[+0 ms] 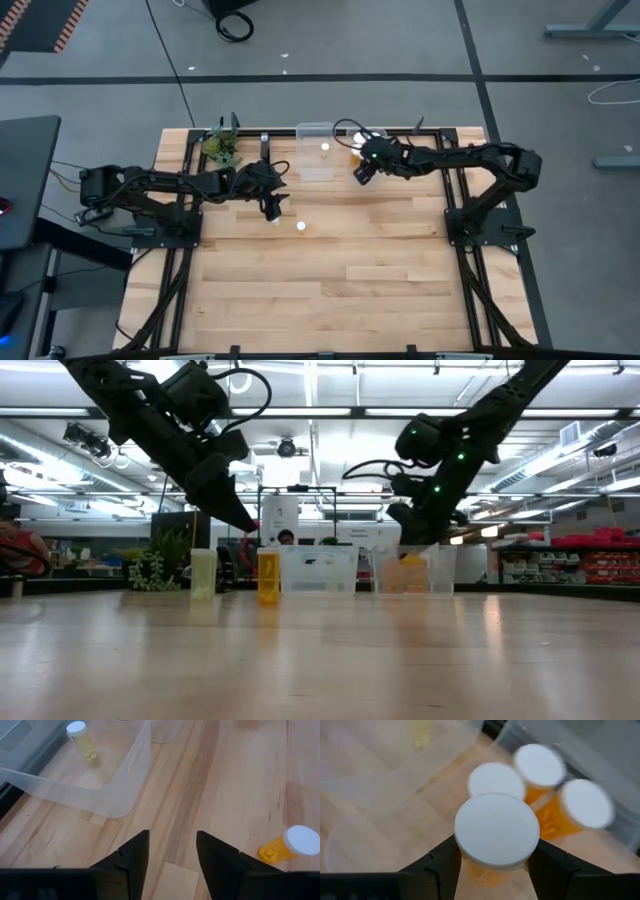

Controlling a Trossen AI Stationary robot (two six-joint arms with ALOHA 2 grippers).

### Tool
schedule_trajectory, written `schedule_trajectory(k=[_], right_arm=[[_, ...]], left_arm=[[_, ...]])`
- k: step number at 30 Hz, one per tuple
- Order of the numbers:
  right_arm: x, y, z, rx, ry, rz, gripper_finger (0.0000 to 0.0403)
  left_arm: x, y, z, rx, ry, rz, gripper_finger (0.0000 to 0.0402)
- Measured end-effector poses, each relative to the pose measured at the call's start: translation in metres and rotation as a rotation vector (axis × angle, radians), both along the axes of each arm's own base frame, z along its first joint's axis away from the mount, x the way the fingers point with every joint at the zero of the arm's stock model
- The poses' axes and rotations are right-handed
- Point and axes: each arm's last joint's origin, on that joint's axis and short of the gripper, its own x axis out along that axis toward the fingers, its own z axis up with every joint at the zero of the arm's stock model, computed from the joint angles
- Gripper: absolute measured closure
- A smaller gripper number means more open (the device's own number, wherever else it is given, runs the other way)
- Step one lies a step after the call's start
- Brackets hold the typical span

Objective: Pick and place medicine bottles into bin by pill shape (circle, oval)
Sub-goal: Put the big orange pill into the right transparent bin

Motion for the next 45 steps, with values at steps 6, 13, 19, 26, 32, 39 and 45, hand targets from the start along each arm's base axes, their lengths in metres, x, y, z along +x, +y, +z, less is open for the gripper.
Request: schedule_trajectory(k=[6,13,19,26,32,39,45], right_arm=[[0.02,-0.001,-0.004,0.054,0.058,0.0,0.0196],[0.022,-0.007,0.0,0.071,0.036,0.015,0.0196],[0.02,-0.011,0.0,0.119,0.037,0.11,0.0196],[0.018,-0.015,0.0,0.127,0.053,0.182,0.0196],[0.017,-0.018,-0.001,0.138,0.054,0.219,0.0195],[0.015,-0.017,-0.002,0.161,0.071,0.224,0.0192],[0.014,-0.016,-0.003,0.169,0.085,0.225,0.0164]], left_arm=[[0.0,0.0,0.0,0.012,0.009,-0.012,0.0228],[-0.001,0.0,-0.001,0.011,0.016,-0.012,0.0229],[-0.001,0.0,-0.001,0.01,0.018,-0.012,0.0229],[-0.001,0.0,-0.002,0.008,0.025,-0.012,0.0228],[-0.001,0.0,-0.002,0.008,0.025,-0.012,0.023],[-0.001,0.0,-0.002,0.007,0.025,-0.011,0.0229],[-0.001,0.0,-0.002,0.007,0.025,-0.011,0.023]])
